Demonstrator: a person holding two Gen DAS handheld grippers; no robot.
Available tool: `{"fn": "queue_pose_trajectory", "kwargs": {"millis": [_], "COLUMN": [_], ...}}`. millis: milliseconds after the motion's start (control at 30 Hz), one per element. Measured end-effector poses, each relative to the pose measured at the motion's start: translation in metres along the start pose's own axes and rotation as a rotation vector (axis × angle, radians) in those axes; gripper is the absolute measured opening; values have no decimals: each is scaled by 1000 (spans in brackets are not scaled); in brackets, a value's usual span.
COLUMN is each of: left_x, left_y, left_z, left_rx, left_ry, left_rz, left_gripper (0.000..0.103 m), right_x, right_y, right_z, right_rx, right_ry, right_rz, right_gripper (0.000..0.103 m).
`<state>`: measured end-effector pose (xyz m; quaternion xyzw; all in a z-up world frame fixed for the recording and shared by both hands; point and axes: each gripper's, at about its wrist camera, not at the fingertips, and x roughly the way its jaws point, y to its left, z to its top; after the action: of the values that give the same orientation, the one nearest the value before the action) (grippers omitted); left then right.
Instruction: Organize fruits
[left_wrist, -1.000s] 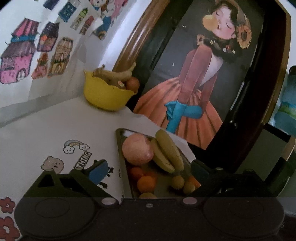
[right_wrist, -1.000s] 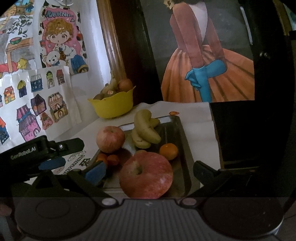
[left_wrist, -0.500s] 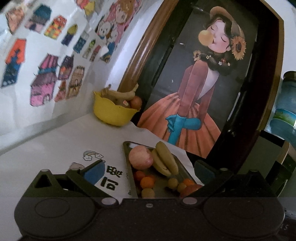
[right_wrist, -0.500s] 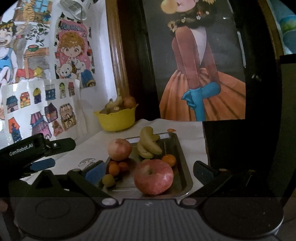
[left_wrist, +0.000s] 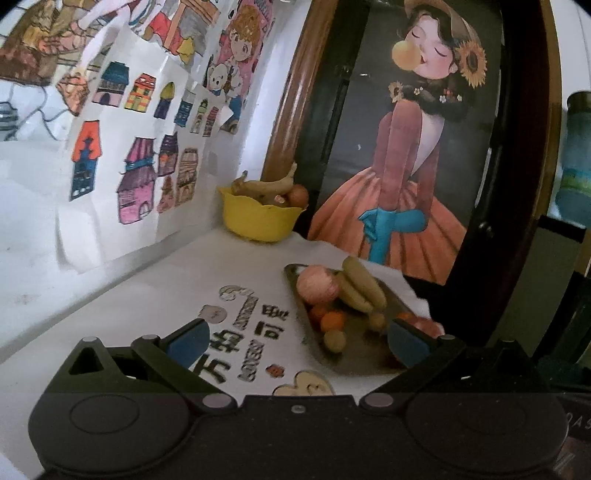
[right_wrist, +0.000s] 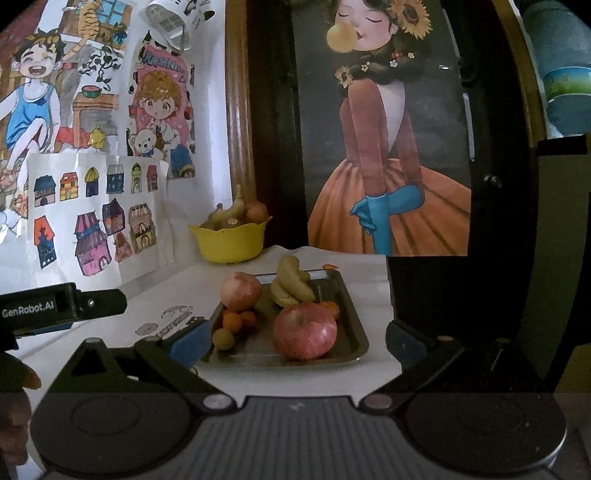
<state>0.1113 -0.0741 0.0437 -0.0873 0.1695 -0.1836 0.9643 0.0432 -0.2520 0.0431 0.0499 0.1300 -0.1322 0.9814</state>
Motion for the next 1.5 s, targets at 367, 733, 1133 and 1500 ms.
{"fn": "queue_pose_trajectory", "kwargs": {"millis": [367,733,1133,1500], "left_x": [-23,-29,-30,-28], "left_y": [-7,-8,-1,-2], "left_z": [-27,-46,-51,-52], "left_rx": [63,78,65,65], "left_ry": [27,50,53,57], "left_rz": [43,56,79,82], "left_gripper": [102,102,102,102], "right_x": [-25,-35,-35,-31], "right_y": [4,3,7,9], "right_z": [-25,-45,-52,-54], "right_rx": [-5,-8,-29,-29], "right_ry": [-6,-13,-8,6], "right_rz": [-34,-77,-70,-67], "right_gripper": [103,103,103,103]}}
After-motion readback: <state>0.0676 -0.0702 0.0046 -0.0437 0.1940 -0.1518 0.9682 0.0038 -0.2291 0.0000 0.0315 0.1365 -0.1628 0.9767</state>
